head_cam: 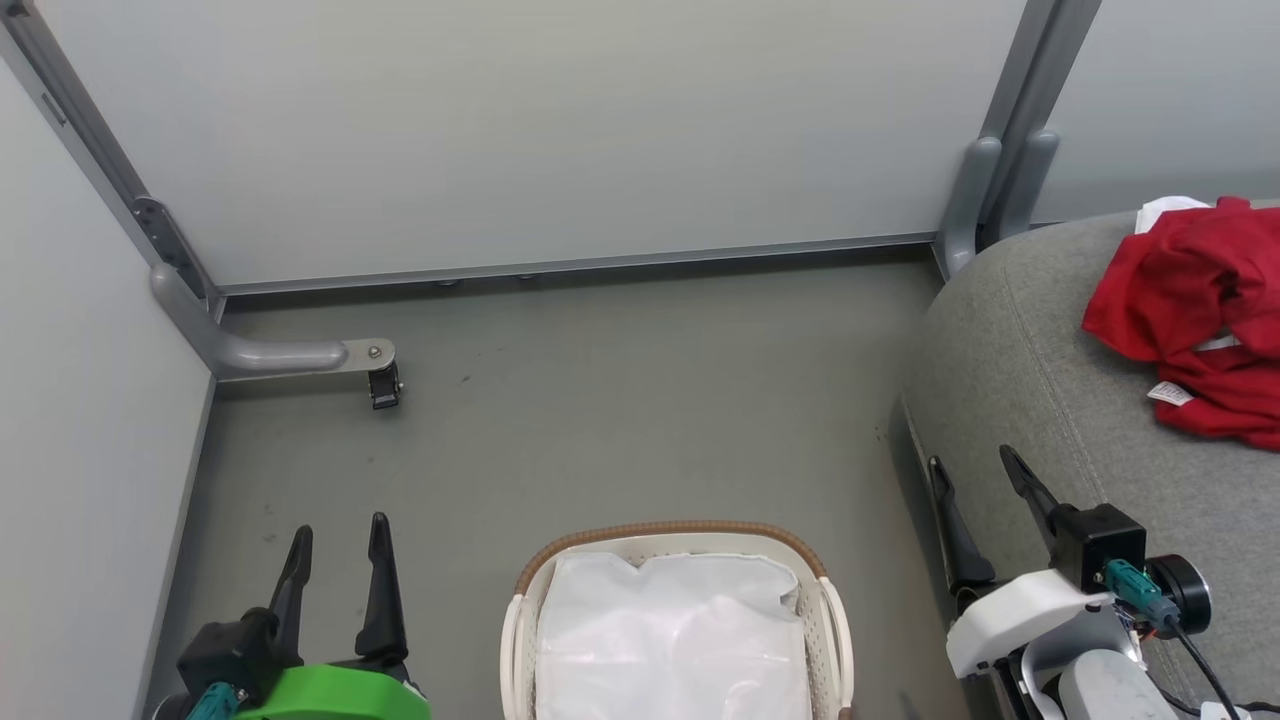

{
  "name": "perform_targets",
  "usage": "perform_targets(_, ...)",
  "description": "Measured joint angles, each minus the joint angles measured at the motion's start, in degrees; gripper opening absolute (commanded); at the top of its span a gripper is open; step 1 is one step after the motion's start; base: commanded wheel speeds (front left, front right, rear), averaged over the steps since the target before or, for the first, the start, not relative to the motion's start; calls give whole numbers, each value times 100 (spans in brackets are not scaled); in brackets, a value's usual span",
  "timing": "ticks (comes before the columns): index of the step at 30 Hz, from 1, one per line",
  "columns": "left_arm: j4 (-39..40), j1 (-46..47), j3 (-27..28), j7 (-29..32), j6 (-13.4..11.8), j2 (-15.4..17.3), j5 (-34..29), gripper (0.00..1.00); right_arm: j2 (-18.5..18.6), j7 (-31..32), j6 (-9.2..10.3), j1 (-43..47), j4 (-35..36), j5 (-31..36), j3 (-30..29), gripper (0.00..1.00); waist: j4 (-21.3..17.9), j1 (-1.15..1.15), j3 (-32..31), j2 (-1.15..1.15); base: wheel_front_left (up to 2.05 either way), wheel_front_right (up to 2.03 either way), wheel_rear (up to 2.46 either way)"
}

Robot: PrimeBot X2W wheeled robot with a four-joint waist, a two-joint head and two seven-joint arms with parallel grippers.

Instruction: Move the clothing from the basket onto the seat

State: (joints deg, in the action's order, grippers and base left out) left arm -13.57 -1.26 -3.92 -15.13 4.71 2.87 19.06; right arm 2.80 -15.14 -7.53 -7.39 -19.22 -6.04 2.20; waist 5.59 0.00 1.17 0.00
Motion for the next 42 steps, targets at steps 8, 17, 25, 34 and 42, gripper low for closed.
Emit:
perform_targets(8,19,-59,-31,-1,-26,0,0,100,-1,0,0,18,5,-7,-5,100,-61,0,-38,0,0,0,0)
perform_targets(17,-49,-59,-31,0,-26,0,-1,100,-2,0,0,47,13,-21,-2,100,-44,0,-41,0,0,0,0)
perform_targets(25,-303,-76,-19,65,-25,-15,186,0,-46,104,-1,176,-227,-246,-25,0,-54,0,-42,0,0,0,0)
perform_targets(34,-298,-69,93,318,-10,-16,1033,0,-45,341,-1,176,-153,-1266,-129,0,-92,0,-46,0,0,0,0)
perform_targets(42,-277,-25,205,530,31,-16,1740,0,-44,539,0,176,-65,-2096,-196,0,-124,0,-50,0,0,0,0)
